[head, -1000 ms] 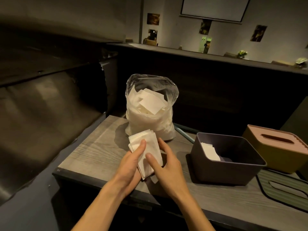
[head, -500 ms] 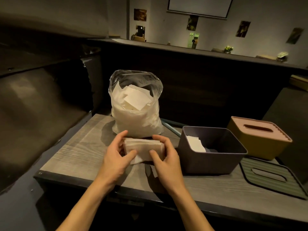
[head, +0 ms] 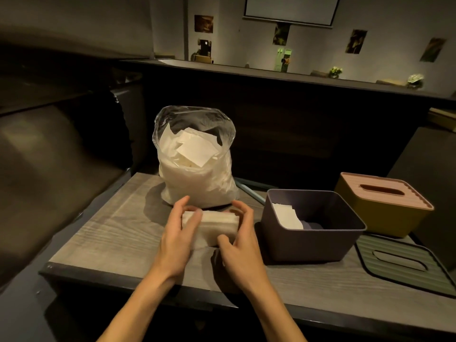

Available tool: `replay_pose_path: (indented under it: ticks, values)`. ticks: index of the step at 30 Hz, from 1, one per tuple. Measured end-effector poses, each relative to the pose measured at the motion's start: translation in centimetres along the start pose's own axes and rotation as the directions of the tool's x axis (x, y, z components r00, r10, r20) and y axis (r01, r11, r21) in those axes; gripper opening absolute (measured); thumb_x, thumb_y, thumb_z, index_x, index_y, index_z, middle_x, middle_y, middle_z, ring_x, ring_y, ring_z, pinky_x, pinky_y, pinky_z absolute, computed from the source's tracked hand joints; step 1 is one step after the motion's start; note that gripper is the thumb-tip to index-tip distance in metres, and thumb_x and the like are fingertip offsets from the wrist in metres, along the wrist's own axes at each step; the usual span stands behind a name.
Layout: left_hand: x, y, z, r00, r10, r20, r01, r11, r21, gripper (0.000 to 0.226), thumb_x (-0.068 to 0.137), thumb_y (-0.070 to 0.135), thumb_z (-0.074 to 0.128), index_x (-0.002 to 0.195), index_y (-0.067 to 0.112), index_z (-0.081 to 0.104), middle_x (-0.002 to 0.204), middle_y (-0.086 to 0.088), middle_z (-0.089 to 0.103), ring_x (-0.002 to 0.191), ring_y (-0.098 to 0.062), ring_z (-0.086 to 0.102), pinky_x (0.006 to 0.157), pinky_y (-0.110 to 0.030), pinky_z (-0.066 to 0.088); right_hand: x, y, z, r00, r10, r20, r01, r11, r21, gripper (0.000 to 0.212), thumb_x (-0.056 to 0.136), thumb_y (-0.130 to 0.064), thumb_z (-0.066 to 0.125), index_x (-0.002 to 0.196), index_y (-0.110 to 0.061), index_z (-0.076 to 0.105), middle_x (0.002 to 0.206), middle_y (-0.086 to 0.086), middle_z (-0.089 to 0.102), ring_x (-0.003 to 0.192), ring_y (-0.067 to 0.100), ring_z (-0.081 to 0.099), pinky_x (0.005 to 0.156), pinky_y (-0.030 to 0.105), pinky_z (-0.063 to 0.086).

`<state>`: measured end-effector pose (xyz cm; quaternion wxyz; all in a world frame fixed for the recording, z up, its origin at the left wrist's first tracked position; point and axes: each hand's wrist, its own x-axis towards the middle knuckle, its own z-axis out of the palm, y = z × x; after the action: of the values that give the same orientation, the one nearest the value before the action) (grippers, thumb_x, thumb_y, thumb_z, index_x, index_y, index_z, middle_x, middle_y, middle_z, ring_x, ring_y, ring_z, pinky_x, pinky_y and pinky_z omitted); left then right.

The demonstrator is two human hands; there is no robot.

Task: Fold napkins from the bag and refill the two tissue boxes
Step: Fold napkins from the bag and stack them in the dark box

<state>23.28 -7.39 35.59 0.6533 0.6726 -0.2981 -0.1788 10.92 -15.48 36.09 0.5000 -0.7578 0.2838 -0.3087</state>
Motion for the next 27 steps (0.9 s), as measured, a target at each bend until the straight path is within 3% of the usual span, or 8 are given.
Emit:
replay_pose_path:
  ticks: [2,4,9,13,15,17,21,27]
  values:
    - [0.1,0.0,0.4,0.992,-0.022,-0.122,0.026,0.999,0.027,0.036,0.104,0.037,0.055,0.14,0.03,0.056,0.132,0.007,0.063,0.126,-0.013,0.057,0.108,-0.039,0.048,-0.1,0.0,0.0,1.0,0.001,-0.002,-0.001,1.0,-0.024,0.074,0.087,-0.004,0.057,0.139,-0.05,0.032,0.133,-0.019,0.051,0.115,0.005,0.056,0.105,0.036,0.049]
    - [-0.2,0.1,0.9,0.983,-0.033,-0.182,0.042,0.998,0.044,0.031,0.106,0.028,0.052,0.136,0.026,0.06,0.132,0.006,0.064,0.128,-0.014,0.057,0.11,-0.041,0.047,-0.1,0.1,0.1,1.0,0.005,0.008,-0.005,0.999,-0.032,0.073,0.086,-0.007,0.058,0.136,-0.053,0.032,0.133,-0.02,0.05,0.116,0.007,0.055,0.106,0.039,0.049]
    - [-1.0,0.4,0.2,0.995,-0.098,0.035,0.102,0.981,-0.164,0.061,0.084,0.038,0.058,0.144,0.036,0.044,0.13,0.003,0.062,0.119,-0.016,0.062,0.1,-0.036,0.049,-0.1,0.4,0.1,1.0,-0.01,0.005,0.01,0.998,-0.056,0.068,0.089,-0.01,0.056,0.135,-0.054,0.032,0.137,-0.015,0.049,0.124,0.008,0.051,0.11,0.041,0.046]
    - [-1.0,0.0,-0.3,0.998,-0.02,0.053,0.007,0.971,0.241,0.08,0.082,0.005,0.06,0.151,0.036,0.033,0.137,0.001,0.054,0.123,-0.02,0.056,0.106,-0.044,0.048,0.2,0.8,0.3,0.997,-0.051,-0.058,0.047,0.996,-0.081,0.054,0.1,-0.01,0.053,0.138,-0.044,0.038,0.136,-0.013,0.054,0.124,0.003,0.053,0.11,0.04,0.046]
    - [-1.0,0.2,-0.4,1.0,0.02,0.008,-0.021,0.964,0.263,0.074,0.088,-0.006,0.057,0.15,0.031,0.039,0.126,0.006,0.057,0.115,-0.014,0.059,0.1,-0.035,0.051,0.4,1.2,0.4,0.989,-0.071,-0.131,0.064,0.996,-0.062,0.05,0.1,-0.01,0.055,0.137,-0.042,0.044,0.13,-0.012,0.06,0.121,0.005,0.056,0.107,0.041,0.048]
    - [-0.8,-0.1,-0.9,1.0,0.024,-0.008,-0.022,0.964,0.265,0.073,0.09,-0.006,0.057,0.15,0.032,0.04,0.12,0.013,0.058,0.107,-0.008,0.062,0.092,-0.028,0.051,0.5,1.5,0.4,0.985,-0.074,-0.156,0.063,0.995,-0.075,0.048,0.1,-0.015,0.059,0.138,-0.041,0.045,0.129,-0.013,0.059,0.121,0.005,0.056,0.106,0.041,0.049]
    - [-0.7,-0.4,-1.9,0.999,0.017,0.037,-0.029,0.935,0.354,0.075,0.092,0.013,0.069,0.155,0.036,0.035,0.121,0.02,0.06,0.103,-0.004,0.063,0.097,-0.036,0.054,0.7,1.7,0.4,0.984,-0.03,-0.175,0.015,0.996,-0.086,0.043,0.1,-0.023,0.062,0.137,-0.041,0.048,0.13,-0.015,0.06,0.118,0.004,0.058,0.104,0.041,0.052]
    - [-0.8,0.9,-2.8,0.999,0.046,-0.002,-0.042,0.943,0.33,0.064,0.095,0.014,0.072,0.153,0.022,0.045,0.13,0.011,0.059,0.121,-0.007,0.058,0.105,-0.031,0.048,-0.1,0.3,0.0,0.968,-0.147,-0.202,0.112,0.978,-0.174,0.021,0.101,-0.022,0.063,0.12,-0.032,0.065,0.114,-0.021,0.064,0.109,-0.005,0.059,0.094,0.032,0.056]
